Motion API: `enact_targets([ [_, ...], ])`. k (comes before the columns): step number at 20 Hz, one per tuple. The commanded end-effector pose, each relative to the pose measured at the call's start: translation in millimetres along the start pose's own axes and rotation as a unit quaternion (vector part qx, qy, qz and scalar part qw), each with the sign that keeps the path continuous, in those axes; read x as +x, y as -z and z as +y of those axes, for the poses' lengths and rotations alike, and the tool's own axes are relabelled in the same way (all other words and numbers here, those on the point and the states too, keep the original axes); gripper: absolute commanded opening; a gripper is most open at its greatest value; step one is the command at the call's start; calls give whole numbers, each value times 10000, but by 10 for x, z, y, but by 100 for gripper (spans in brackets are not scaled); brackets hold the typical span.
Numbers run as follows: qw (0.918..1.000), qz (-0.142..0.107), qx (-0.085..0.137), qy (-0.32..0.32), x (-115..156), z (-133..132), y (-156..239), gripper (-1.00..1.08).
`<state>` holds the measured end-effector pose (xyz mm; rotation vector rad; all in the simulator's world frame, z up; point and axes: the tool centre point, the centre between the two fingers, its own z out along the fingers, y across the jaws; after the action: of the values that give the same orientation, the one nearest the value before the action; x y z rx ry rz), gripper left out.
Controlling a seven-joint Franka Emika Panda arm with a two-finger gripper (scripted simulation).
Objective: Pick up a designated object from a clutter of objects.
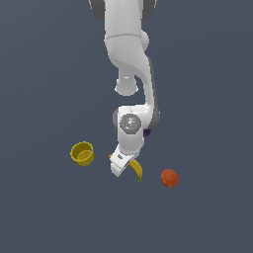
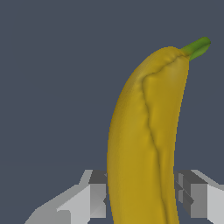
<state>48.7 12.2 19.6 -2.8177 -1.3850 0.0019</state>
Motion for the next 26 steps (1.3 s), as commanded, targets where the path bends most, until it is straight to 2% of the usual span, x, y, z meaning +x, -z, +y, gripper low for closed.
enact_targets([
  [1,10000,4,-8,-3,1,2,36,-100],
  [7,10000,1,-10,-4,7,-48,246,-100],
  [12,10000,1,-10,-4,17,-122,568,-100],
  [26,10000,-1,-12,-4,83,-456,2065,-100],
])
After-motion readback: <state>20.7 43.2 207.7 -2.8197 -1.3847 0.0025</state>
